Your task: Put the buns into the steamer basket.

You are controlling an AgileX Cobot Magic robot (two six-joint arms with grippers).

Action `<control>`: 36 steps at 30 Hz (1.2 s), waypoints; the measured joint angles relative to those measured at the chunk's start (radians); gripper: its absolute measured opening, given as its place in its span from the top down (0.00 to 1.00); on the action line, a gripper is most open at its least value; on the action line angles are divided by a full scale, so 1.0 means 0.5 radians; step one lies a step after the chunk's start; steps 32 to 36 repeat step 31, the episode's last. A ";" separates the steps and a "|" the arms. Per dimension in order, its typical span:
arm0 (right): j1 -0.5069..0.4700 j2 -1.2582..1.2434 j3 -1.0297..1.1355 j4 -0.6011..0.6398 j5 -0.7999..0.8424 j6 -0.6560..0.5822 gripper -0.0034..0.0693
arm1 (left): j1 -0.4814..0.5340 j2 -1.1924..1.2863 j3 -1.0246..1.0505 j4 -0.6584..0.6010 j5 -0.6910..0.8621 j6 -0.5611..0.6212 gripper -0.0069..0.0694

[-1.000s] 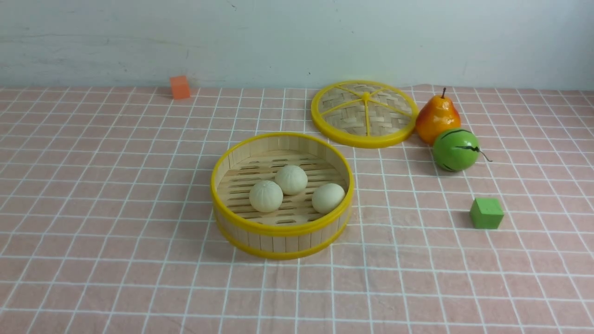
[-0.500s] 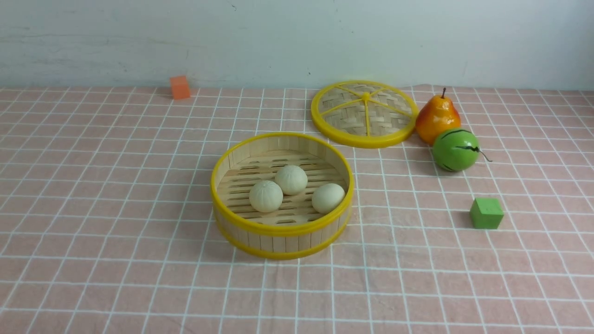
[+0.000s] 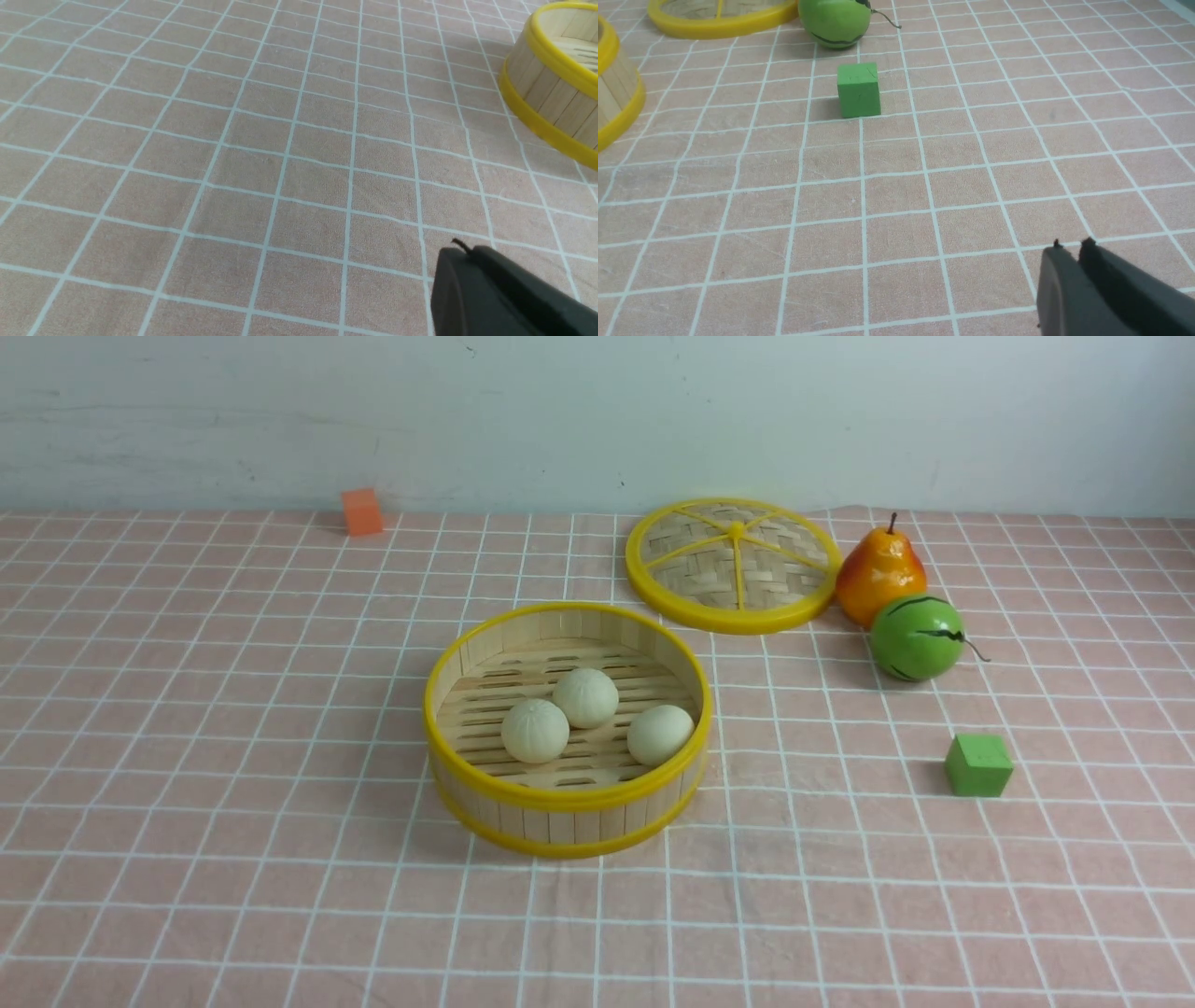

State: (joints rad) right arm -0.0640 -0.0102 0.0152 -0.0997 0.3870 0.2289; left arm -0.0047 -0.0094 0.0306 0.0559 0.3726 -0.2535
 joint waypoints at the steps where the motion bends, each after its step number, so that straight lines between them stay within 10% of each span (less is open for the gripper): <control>1: 0.000 0.000 0.000 0.000 0.000 0.000 0.88 | 0.000 0.000 0.000 0.000 0.000 0.000 0.93; 36: 0.000 0.000 0.000 0.000 0.000 0.000 0.83 | 0.000 0.000 0.000 0.000 -0.011 0.000 0.89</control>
